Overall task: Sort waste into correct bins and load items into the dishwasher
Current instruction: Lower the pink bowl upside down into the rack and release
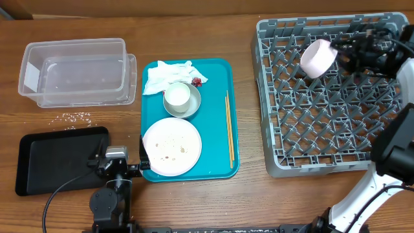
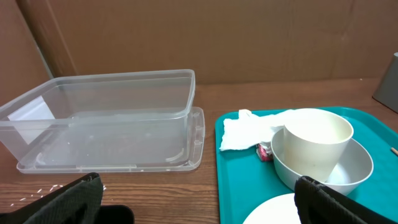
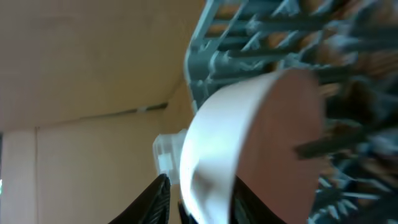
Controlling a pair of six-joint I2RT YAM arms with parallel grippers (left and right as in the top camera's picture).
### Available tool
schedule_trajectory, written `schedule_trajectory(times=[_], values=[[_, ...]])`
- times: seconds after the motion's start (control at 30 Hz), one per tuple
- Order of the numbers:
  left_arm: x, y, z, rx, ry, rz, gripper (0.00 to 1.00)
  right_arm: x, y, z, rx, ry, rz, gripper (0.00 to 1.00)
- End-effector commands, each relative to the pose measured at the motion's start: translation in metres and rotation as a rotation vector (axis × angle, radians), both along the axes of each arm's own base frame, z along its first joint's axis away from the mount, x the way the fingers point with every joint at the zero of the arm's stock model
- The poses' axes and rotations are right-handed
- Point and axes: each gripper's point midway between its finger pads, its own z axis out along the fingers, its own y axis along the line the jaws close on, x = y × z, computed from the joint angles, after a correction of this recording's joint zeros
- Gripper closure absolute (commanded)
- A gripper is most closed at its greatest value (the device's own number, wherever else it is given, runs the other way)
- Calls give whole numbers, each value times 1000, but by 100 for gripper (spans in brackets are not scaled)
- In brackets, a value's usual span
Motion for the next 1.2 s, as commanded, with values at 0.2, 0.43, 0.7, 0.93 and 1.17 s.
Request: schedule_trajectory(times=[0.2,0.43,0.7,0.93,1.17], values=[[0,-1,1,-14,-11,-5,0,-18,-43,81,-413,24,-220,49],[0,-1,1,-14,-11,-5,0,-22,-5,63,-645,97,-156,30],[0,-1,1,-14,-10,-5,0,-24,17,8,-881,281,-124,61],[0,-1,1,-14,-10,-5,0,-30,19,-44,-876,423,-54,96],[0,-1,1,-14,-10,-5,0,-30,6,-54,-938,455,-79,96]])
